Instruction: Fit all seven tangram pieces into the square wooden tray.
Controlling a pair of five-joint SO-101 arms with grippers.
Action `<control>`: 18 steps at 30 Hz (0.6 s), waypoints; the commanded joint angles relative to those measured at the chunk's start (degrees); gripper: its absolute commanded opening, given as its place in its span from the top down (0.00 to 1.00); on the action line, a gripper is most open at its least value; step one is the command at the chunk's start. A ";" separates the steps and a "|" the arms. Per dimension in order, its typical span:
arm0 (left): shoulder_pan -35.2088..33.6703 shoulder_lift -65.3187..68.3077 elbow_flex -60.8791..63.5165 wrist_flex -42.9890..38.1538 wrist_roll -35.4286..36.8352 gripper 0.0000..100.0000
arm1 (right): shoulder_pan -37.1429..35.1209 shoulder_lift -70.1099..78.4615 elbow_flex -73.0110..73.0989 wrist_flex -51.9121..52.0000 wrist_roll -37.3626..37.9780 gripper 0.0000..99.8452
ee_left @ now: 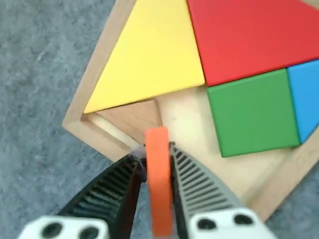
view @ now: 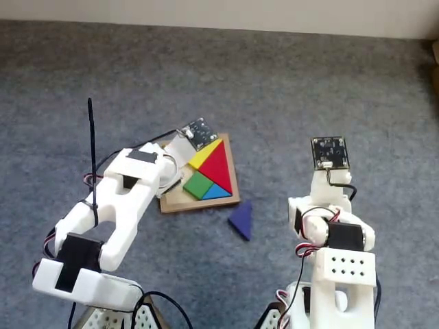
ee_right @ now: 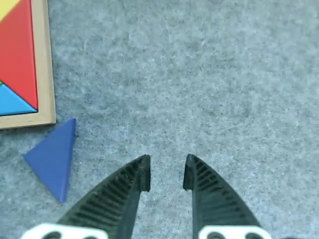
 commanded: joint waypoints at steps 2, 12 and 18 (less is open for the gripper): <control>-0.92 -0.31 -2.42 -0.62 -0.26 0.98 | 0.84 -1.27 -0.31 -0.84 -0.09 0.89; 2.33 -8.57 -9.80 18.29 -0.18 0.99 | 0.84 -1.27 -0.31 -0.84 -0.09 0.89; 3.30 -12.35 -14.02 24.26 6.15 0.99 | 0.84 -1.19 -0.31 -0.84 -0.09 0.89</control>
